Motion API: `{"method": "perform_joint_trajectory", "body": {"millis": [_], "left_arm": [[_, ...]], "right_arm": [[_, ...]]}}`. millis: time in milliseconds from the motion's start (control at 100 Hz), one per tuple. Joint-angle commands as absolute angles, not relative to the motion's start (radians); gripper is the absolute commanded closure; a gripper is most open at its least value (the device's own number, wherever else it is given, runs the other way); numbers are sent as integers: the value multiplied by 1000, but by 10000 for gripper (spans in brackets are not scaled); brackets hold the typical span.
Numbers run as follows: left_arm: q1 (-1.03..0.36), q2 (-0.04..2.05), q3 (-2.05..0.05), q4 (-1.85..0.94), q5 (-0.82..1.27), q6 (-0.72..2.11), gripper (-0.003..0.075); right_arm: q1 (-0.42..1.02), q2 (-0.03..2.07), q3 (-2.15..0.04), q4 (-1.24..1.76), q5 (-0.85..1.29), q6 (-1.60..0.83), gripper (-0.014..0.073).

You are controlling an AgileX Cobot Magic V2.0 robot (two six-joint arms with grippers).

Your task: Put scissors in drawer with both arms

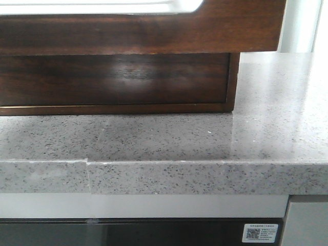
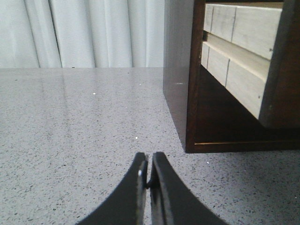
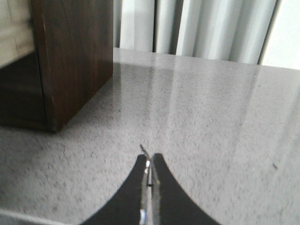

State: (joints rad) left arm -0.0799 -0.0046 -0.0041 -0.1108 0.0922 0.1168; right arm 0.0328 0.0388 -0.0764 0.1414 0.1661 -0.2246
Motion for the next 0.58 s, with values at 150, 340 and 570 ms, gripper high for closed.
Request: {"method": "perform_joint_trajectory", "body": {"millis": [150, 340, 570], "left_arm": [[-78, -35, 30, -112, 20, 104, 741], [-78, -35, 30, -112, 20, 104, 741], [-78, -35, 30, -112, 20, 104, 741]], "right_arm": [[34, -31, 23, 132, -14, -235, 662], [34, -31, 25, 132, -21, -235, 662], [34, -31, 25, 132, -21, -235, 662]]}}
